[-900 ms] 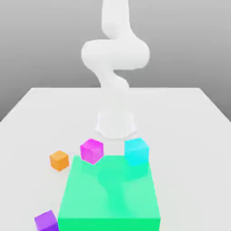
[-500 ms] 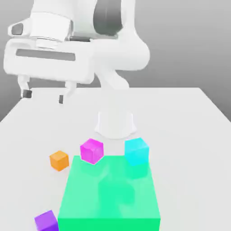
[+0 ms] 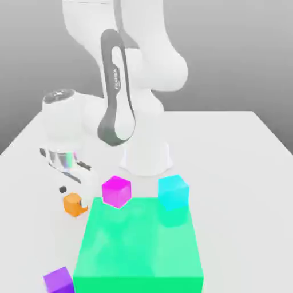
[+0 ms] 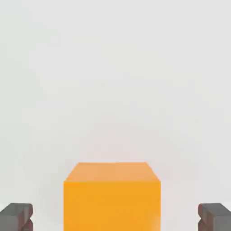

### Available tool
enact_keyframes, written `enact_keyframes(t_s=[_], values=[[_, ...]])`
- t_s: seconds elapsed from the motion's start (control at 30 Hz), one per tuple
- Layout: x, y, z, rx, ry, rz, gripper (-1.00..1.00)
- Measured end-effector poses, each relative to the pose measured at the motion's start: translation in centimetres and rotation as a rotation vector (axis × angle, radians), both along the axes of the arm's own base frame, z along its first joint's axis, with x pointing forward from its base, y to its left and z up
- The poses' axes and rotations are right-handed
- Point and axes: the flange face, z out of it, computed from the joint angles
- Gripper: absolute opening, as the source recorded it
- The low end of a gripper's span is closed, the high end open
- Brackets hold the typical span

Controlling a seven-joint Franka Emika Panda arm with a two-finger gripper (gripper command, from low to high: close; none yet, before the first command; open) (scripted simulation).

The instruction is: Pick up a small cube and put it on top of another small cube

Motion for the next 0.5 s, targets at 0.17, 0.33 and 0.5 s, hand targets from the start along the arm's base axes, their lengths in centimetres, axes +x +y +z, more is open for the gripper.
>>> enact_keyframes(t_s=[0.17,0.33,0.5], values=[[0.0,0.0,0.0,0.000,0.000,0.000,-1.00],[0.2,-0.1,1.6,-0.004,0.002,-0.001,-1.00],[0.1,0.0,5.1,0.000,0.000,-0.001,-1.00]])
